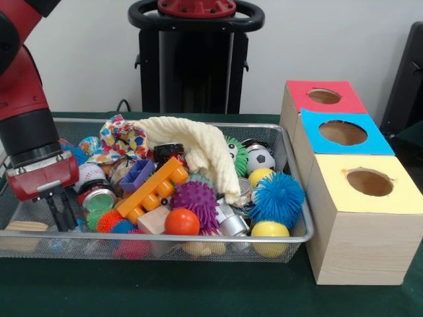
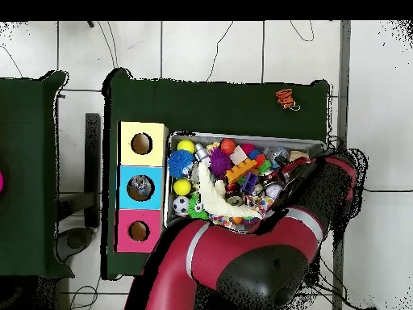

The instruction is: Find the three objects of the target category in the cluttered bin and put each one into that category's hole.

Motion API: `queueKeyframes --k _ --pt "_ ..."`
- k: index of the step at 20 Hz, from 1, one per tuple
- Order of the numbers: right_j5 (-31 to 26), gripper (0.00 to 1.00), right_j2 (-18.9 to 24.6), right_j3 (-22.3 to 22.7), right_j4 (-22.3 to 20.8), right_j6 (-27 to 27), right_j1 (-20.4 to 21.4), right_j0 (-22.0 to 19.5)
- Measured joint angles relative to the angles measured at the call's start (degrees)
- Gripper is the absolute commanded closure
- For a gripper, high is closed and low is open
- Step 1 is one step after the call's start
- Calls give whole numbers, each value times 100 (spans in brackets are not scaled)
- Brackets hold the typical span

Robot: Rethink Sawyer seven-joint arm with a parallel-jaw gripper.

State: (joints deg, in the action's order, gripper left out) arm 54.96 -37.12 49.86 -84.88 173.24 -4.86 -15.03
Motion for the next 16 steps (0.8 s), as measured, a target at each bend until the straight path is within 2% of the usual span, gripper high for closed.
queueKeyframes --k 15,16 --pt "0 100 7 0 0 0 3 10" --pt "0 0 7 0 0 0 3 14"
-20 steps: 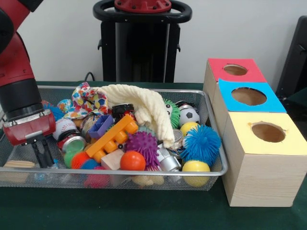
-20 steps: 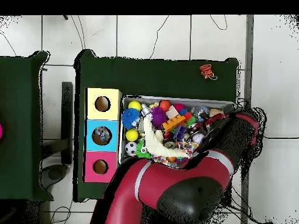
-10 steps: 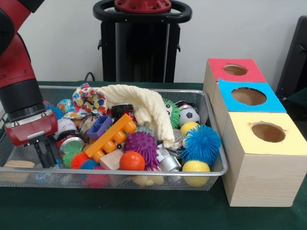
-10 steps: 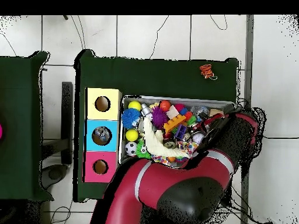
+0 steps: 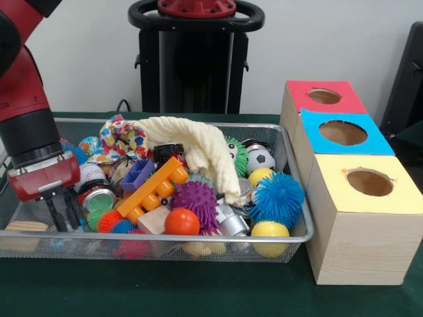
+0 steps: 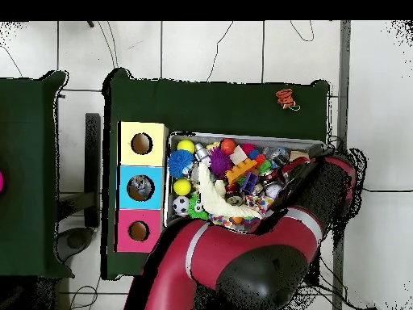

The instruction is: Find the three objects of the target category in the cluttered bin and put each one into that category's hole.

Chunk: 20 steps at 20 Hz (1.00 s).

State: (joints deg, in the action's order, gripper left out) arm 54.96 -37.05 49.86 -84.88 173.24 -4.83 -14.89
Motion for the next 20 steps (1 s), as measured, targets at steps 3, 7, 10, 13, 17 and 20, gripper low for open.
queueKeyframes --k 3,7,10,13,17,20 --pt "1 0 -2 5 -5 0 -8 25" --pt "1 0 -2 6 -4 0 -7 21" --pt "1 0 -1 7 -4 0 -7 21" --pt "1 0 -2 7 -4 0 -6 21" --pt "-27 0 -2 9 18 0 -7 22" --pt "-113 0 -2 32 81 0 -6 22"
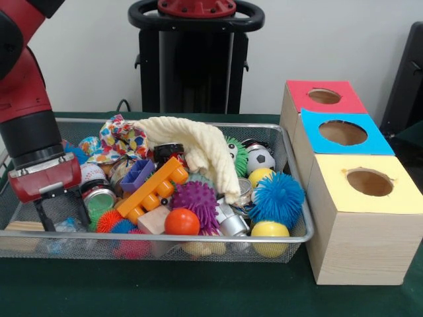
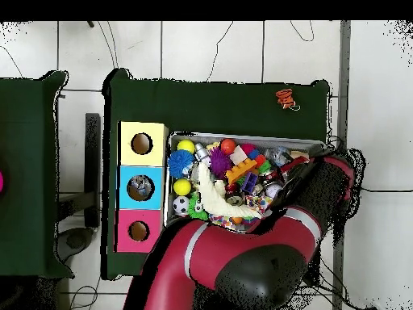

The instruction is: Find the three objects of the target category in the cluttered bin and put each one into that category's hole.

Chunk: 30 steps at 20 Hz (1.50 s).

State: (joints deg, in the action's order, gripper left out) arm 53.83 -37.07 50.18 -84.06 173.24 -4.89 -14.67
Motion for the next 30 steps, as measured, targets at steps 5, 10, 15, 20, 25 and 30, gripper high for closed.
queueKeyframes --k 5,10,15,20,25,30 --pt "-107 0 -62 22 40 0 -25 36" --pt "-222 0 -218 4 0 0 -90 182" --pt "-305 0 -366 -23 -6 0 -166 291" --pt "-402 0 -430 -20 -6 0 -184 357" --pt "-561 0 -510 -14 -7 0 -202 455" --pt "-810 0 -509 29 54 -24 -168 493"
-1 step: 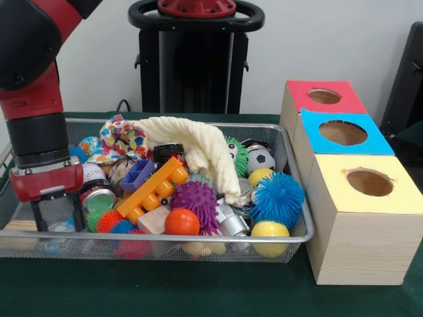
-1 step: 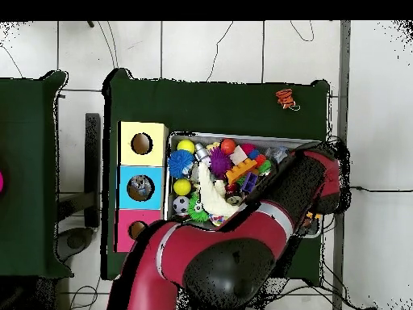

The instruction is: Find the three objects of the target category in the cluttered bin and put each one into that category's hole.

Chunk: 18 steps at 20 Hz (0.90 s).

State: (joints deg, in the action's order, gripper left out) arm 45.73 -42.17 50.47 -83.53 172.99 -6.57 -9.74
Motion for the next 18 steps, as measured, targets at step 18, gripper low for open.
queueKeyframes --k 18 --pt "-732 0 -24 78 16 -587 62 13"
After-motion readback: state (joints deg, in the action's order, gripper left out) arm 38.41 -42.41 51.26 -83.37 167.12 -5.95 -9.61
